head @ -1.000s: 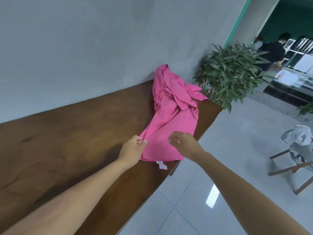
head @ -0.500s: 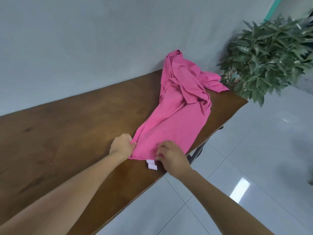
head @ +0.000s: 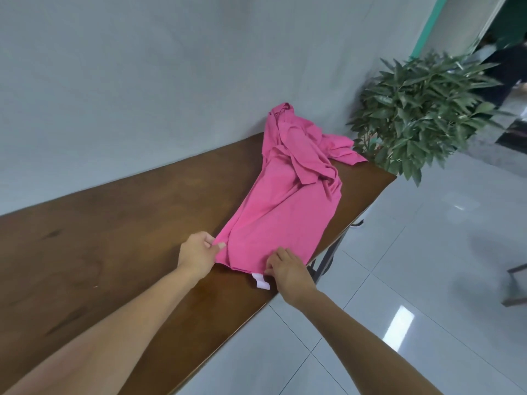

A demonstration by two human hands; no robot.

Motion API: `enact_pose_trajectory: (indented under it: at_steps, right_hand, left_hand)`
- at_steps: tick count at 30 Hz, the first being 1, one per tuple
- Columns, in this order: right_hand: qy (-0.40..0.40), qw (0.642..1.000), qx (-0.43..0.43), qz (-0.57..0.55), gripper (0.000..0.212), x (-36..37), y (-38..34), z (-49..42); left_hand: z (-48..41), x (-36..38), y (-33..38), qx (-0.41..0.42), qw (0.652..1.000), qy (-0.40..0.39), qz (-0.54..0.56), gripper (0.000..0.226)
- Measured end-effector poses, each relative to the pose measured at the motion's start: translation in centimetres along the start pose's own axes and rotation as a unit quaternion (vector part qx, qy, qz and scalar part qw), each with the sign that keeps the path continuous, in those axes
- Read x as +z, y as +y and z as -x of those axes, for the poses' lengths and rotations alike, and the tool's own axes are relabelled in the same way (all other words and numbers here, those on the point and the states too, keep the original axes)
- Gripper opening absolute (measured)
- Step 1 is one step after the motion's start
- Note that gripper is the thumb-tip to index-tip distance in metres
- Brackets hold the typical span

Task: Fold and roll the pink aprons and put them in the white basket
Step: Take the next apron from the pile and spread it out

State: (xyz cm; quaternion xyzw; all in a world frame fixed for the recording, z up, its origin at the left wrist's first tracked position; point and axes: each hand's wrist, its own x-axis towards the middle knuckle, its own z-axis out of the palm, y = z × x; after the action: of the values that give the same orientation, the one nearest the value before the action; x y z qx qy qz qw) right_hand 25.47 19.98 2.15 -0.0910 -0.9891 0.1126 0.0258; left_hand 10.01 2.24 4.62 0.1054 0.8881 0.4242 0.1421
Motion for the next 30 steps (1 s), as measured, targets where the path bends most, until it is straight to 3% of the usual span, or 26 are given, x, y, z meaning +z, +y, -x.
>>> enact_pose_trajectory:
  at_steps: [7, 12, 17, 25, 30]
  right_hand:
    - [0.014, 0.998, 0.061, 0.004, 0.021, -0.9, -4.3, 3.0]
    - [0.137, 0.983, 0.120, -0.027, 0.022, -2.5, -6.0, 4.0]
    - [0.205, 0.960, 0.189, -0.037, 0.023, -3.3, -8.0, 5.5]
    - [0.212, 0.867, 0.404, -0.201, 0.024, 0.0, -12.2, 8.9]
    - [0.187, 0.866, 0.414, -0.211, 0.028, 2.0, -14.5, 10.0]
  left_hand:
    - [1.5, -4.1, -1.8, 0.034, 0.999, 0.007, 0.038, 0.022]
    - [0.4, -11.3, -5.1, 0.030, 0.998, 0.044, 0.044, 0.020]
    - [-0.3, -19.5, -10.2, 0.019, 0.996, 0.088, 0.027, 0.018]
    - [-0.2, -30.7, -20.1, -0.040, 0.985, 0.166, 0.035, 0.016]
    - [1.5, -34.4, -24.7, -0.079, 0.980, 0.183, 0.020, 0.016]
